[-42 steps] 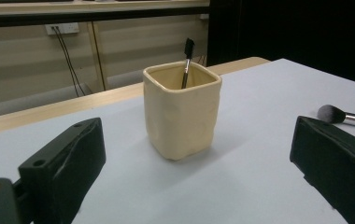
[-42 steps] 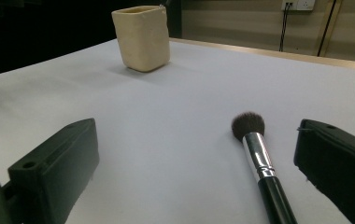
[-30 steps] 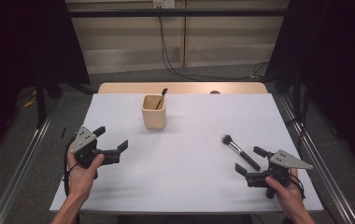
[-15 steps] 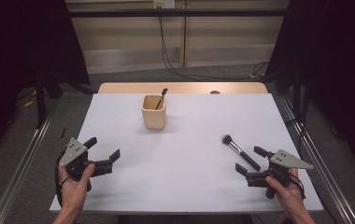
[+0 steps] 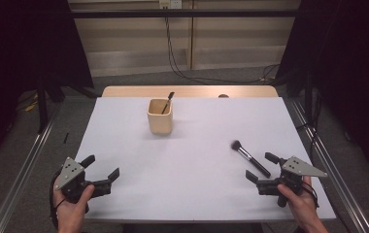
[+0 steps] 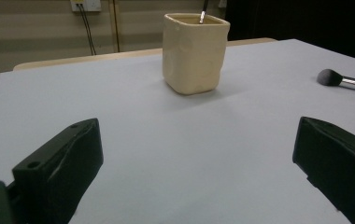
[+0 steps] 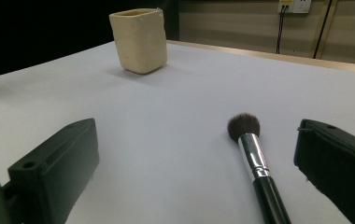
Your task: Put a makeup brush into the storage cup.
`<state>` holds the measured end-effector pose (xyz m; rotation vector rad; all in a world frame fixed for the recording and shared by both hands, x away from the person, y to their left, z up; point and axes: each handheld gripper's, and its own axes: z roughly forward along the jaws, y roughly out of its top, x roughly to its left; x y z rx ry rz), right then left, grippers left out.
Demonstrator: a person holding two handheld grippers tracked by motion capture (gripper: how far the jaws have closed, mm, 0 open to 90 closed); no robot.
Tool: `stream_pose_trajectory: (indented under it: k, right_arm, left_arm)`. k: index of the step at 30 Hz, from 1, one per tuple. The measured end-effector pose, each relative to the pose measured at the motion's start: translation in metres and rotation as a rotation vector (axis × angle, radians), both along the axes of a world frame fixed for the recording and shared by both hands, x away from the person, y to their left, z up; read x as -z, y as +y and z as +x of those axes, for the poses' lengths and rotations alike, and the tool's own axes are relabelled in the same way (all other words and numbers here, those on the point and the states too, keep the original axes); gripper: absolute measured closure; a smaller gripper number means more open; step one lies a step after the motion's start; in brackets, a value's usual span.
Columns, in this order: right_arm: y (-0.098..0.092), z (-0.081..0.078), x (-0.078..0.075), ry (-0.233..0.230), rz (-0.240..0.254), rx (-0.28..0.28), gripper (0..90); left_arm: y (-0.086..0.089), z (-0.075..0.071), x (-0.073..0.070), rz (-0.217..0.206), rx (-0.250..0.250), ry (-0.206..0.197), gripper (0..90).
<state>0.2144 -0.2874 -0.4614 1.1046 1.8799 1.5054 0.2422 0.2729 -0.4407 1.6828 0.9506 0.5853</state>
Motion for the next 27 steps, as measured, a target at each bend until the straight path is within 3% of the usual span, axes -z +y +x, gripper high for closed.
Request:
stream_pose_trajectory:
  k: [6, 12, 27]
  right_arm:
    - [0.000, 0.000, -0.002, -0.008, 0.015, -0.006, 0.0]
    - [0.001, 0.006, -0.005, -0.006, 0.020, 0.024, 0.5]
    - [0.002, 0.026, -0.022, 0.005, 0.013, 0.016, 0.7]
  left_arm:
    - [0.002, 0.001, 0.000, 0.017, -0.008, -0.001, 1.9]
    - [0.002, 0.003, 0.001, 0.023, 0.010, 0.003, 2.0]
    - [0.004, 0.004, 0.001, 0.003, -0.014, -0.016, 2.6]
